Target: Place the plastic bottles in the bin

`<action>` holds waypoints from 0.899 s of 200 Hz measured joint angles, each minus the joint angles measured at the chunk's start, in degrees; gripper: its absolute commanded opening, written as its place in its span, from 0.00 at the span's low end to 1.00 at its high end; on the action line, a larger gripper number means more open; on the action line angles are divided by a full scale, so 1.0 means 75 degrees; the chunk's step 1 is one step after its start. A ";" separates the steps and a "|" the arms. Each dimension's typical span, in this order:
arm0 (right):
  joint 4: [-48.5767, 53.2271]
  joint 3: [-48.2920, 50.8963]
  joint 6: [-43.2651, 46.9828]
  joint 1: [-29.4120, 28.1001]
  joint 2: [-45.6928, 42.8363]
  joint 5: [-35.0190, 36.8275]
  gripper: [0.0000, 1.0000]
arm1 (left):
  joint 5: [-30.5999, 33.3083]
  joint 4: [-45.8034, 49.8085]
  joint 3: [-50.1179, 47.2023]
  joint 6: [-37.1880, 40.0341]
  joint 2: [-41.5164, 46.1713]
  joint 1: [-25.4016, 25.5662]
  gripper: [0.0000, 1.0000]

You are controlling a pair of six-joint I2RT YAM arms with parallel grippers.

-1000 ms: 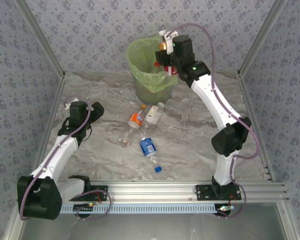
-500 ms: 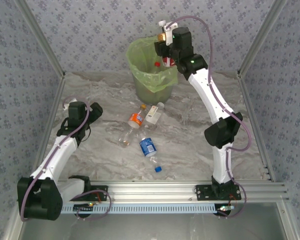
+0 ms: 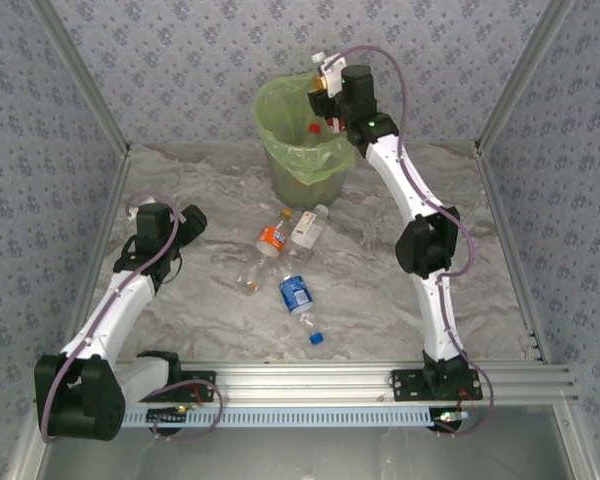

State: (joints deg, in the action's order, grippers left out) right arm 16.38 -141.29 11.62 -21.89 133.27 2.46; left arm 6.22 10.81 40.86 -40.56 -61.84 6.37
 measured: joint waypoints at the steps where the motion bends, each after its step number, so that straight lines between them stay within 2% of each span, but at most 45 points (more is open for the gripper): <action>1: -0.0003 -0.0009 0.0009 -0.0003 0.0009 0.0003 0.69 | -0.0003 0.0000 0.0000 0.0000 0.0000 0.0000 0.99; 18: 0.0012 -0.0329 0.0274 -0.0061 0.0280 -0.0023 0.74 | -0.0064 0.0015 0.0000 0.0023 -0.0020 0.0000 0.99; 31: 0.0006 -0.0571 0.0472 -0.0125 0.0452 0.0003 0.87 | -0.0093 0.0026 0.0000 0.0026 -0.0026 0.0000 0.99; 40: 0.0006 -0.0644 0.0592 -0.0175 0.0501 0.0067 0.90 | -0.0122 0.0023 0.0000 0.0029 -0.0032 0.0000 0.99; 87: 0.0055 -0.0839 0.0836 -0.0370 0.0493 0.0449 0.94 | -0.0347 0.0023 0.0000 0.0058 -0.0111 0.0000 0.99; 105: 0.0321 -0.0839 0.0836 -0.0373 0.0408 0.0513 0.99 | -0.0495 0.0023 0.0000 0.0093 -0.0140 0.0000 0.99; 130: 0.0746 -0.0734 0.0799 -0.0373 0.0114 0.0562 0.99 | -0.0793 0.0017 0.0003 0.0195 -0.0227 0.0000 0.99; 154: 0.0871 0.0085 0.0772 -0.0440 -0.0723 0.0574 0.99 | -0.1274 -0.0015 0.0003 0.0341 -0.0420 0.0000 0.99; 180: 0.0667 0.1597 0.0697 -0.0653 -0.2017 0.0597 0.99 | -0.1807 -0.0012 0.0058 0.0519 -0.0720 0.0000 0.99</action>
State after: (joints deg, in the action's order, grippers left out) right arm 21.39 -129.32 16.84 -26.79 118.15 6.94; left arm -7.33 10.72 41.30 -36.67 -67.24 6.37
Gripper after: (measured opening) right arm 0.988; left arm 0.993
